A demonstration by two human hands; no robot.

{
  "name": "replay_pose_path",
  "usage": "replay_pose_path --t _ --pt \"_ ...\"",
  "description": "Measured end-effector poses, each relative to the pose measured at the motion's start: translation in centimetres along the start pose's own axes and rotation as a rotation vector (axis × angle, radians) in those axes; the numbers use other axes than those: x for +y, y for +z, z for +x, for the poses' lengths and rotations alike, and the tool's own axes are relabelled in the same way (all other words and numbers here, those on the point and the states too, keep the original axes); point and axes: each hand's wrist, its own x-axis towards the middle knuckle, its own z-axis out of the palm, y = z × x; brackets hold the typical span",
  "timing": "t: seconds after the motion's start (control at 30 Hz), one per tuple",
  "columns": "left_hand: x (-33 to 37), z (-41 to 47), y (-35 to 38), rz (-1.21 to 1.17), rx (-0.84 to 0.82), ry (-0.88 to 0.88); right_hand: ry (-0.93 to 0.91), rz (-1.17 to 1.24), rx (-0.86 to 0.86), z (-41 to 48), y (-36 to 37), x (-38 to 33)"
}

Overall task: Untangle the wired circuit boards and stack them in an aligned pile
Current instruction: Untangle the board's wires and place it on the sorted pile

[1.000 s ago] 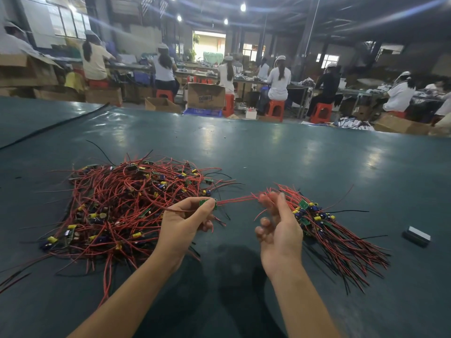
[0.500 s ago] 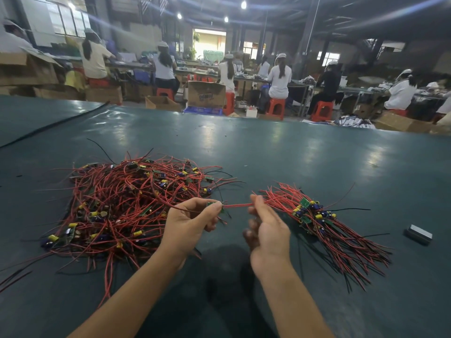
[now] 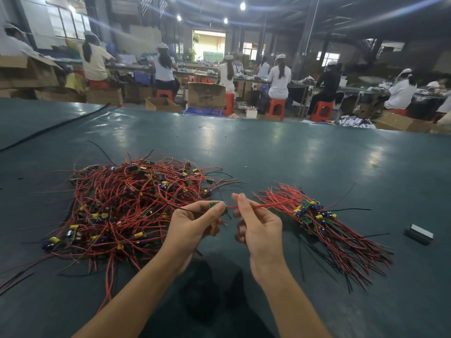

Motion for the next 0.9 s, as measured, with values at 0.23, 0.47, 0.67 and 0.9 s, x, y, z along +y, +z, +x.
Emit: replay_pose_path --t 0.23,0.47,0.67,0.9 --pt "-0.4 -0.6 0.4 0.403 -0.022 -0.01 -0.619 -0.374 0.144 0.3 -1.4 -0.7" --pt "-1.6 -0.8 -0.1 0.93 0.029 0.538 -1.023 -0.933 -0.002 -1.2 -0.4 0.9" --pt "-1.3 -1.1 0.1 0.334 -0.033 0.273 -0.937 -0.856 -0.199 -1.8 0.1 1.4" --pt "0.3 0.0 0.2 -0.098 0.127 -0.01 -0.378 -0.473 0.011 -1.4 0.3 1.4"
